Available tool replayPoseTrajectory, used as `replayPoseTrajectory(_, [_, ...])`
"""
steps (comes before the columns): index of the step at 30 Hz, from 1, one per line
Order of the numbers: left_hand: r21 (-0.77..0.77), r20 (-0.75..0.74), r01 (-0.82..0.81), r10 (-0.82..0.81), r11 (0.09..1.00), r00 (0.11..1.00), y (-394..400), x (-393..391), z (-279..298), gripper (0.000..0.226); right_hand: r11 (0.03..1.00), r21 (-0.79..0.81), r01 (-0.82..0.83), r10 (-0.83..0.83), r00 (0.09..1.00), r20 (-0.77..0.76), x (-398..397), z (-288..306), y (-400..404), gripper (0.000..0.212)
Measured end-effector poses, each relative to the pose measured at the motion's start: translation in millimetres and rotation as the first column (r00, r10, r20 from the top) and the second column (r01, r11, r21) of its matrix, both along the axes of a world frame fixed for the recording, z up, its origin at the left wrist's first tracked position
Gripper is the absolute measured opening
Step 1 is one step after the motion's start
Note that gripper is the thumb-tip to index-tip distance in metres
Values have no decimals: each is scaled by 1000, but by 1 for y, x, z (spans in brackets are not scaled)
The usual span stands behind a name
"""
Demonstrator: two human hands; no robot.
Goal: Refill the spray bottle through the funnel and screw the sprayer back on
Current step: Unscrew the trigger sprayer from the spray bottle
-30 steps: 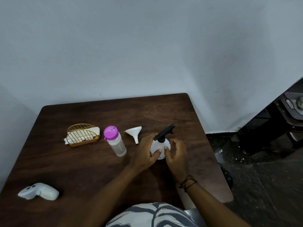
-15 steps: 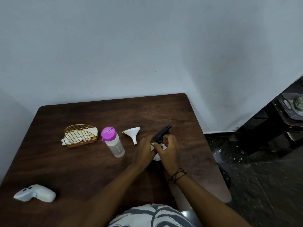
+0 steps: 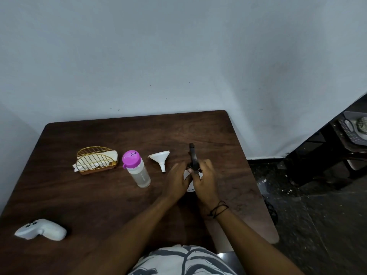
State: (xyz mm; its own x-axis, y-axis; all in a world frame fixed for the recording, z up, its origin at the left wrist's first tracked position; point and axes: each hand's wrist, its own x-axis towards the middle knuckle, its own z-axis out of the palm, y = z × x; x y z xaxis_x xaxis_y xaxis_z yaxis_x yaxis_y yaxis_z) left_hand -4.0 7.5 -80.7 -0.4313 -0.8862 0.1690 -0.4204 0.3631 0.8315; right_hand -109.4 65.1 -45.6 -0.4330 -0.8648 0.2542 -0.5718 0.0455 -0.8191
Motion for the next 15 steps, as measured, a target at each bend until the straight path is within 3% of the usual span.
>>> replayPoseTrajectory(5, [-15, 25, -3, 3, 1000, 1000, 0, 0, 2, 26, 997, 26, 67, -69, 993, 98, 9, -5, 7, 48])
replayPoseTrajectory(9, [-23, 12, -7, 7, 1000, 1000, 2, 6, 5, 9, 999, -9, 46, -45, 995, 93, 12, -5, 8, 35])
replayPoseTrajectory(15, [-58, 26, -38, 40, 998, 999, 3, 3, 7, 31, 994, -37, 108, -102, 985, 137, 8, 1, -4, 29])
